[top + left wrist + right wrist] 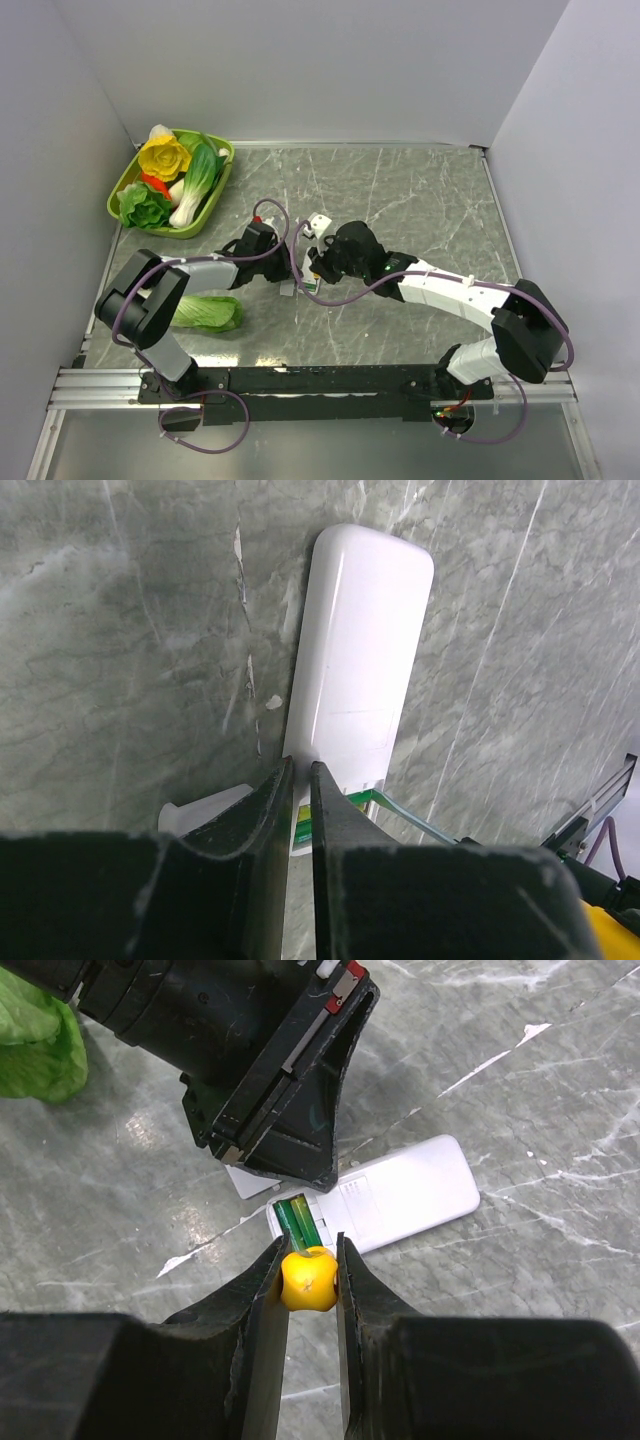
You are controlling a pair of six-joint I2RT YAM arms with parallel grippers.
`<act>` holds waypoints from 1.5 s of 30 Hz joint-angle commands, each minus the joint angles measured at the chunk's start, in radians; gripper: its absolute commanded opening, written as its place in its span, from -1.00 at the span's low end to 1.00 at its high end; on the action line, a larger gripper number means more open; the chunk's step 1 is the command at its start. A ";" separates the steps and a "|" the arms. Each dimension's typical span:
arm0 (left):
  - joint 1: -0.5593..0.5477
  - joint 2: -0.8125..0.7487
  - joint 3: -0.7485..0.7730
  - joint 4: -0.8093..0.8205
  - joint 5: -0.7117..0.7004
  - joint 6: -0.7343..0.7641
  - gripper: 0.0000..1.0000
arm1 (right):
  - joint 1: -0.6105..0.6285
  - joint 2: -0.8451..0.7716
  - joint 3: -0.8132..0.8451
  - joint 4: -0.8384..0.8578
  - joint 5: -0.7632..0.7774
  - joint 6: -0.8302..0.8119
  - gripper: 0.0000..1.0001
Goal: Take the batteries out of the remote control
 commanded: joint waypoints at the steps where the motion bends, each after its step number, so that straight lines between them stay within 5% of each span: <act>1: -0.037 -0.004 -0.025 -0.017 0.068 -0.023 -0.70 | 0.010 0.014 -0.034 -0.067 -0.006 0.013 -1.00; 45: -0.060 0.003 -0.021 -0.031 0.029 -0.029 -0.53 | 0.012 -0.025 0.011 -0.114 0.012 0.001 -1.00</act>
